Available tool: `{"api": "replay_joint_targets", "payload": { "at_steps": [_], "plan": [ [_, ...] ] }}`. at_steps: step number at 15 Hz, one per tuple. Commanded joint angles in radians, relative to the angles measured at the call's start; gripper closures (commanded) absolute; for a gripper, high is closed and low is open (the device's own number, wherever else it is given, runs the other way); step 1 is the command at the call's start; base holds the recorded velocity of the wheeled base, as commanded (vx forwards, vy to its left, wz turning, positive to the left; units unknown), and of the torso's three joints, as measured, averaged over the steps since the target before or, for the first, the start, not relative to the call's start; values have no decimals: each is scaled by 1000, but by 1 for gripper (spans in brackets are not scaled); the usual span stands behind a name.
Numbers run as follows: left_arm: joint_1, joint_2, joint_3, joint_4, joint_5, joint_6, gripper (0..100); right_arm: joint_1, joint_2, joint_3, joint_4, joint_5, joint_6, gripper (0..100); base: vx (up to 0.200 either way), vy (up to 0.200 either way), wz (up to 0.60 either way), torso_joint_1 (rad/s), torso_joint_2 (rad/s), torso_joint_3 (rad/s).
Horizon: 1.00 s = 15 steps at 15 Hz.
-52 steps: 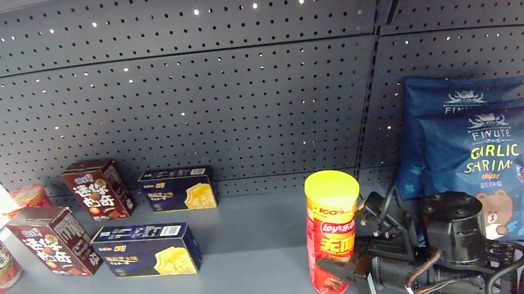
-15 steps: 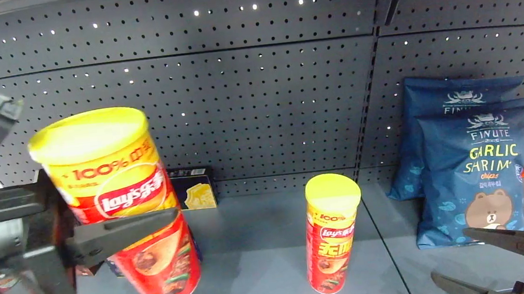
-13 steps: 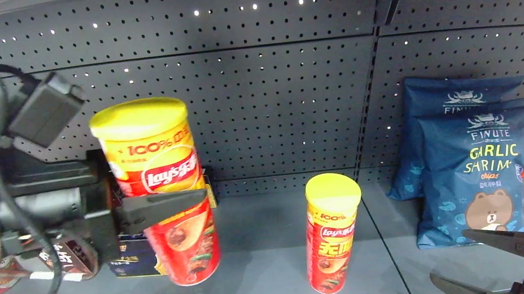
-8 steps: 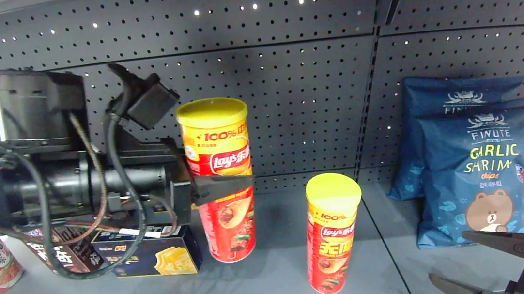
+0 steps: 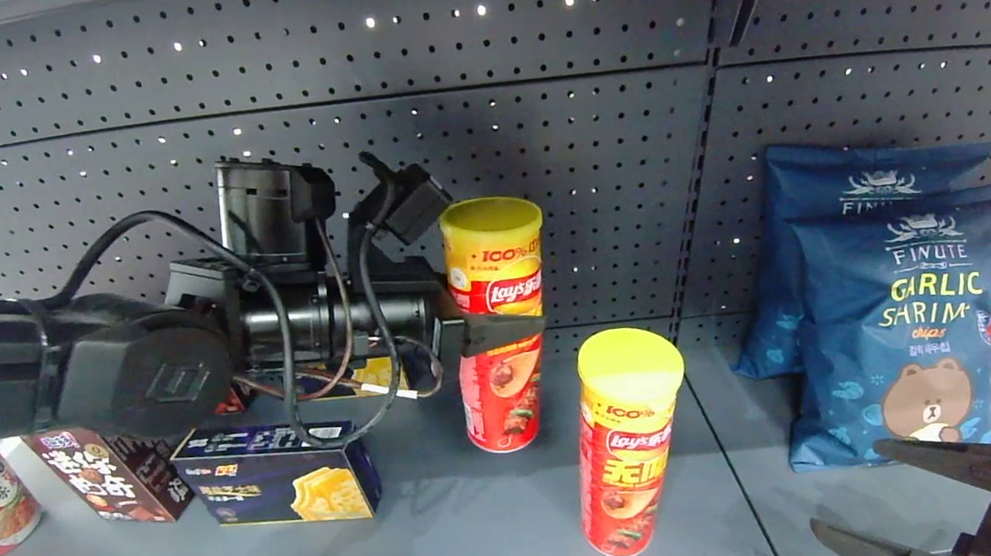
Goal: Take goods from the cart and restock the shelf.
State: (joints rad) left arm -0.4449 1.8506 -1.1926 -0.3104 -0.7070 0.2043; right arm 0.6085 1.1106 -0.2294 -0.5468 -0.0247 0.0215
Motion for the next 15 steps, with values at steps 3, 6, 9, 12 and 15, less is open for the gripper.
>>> {"api": "replay_joint_targets", "payload": {
  "at_steps": [3, 6, 9, 12, 15],
  "plan": [
    [-5, 116, -55, -85, -3, 0, 100, 0, 0, 10, -1, 0, 0, 0, 0, 0, 0, 0, 0, 0],
    [3, 214, -121, -168, -48, -2, 100, 0, 0, 12, 1, 0, 0, 0, 0, 0, 0, 0, 0, 0],
    [14, 295, -226, -180, -97, -6, 100, 0, 3, 24, 1, 12, 2, 0, 0, 0, 0, 0, 0, 0],
    [38, 348, -295, -173, -135, -6, 100, 0, 6, 25, -1, 20, 2, 0, 0, 0, 0, 0, 0, 0],
    [54, 383, -309, -173, -135, 1, 100, 0, 20, 25, -2, 35, 2, 0, 0, 0, 0, 0, 0, 0]
  ]
}}
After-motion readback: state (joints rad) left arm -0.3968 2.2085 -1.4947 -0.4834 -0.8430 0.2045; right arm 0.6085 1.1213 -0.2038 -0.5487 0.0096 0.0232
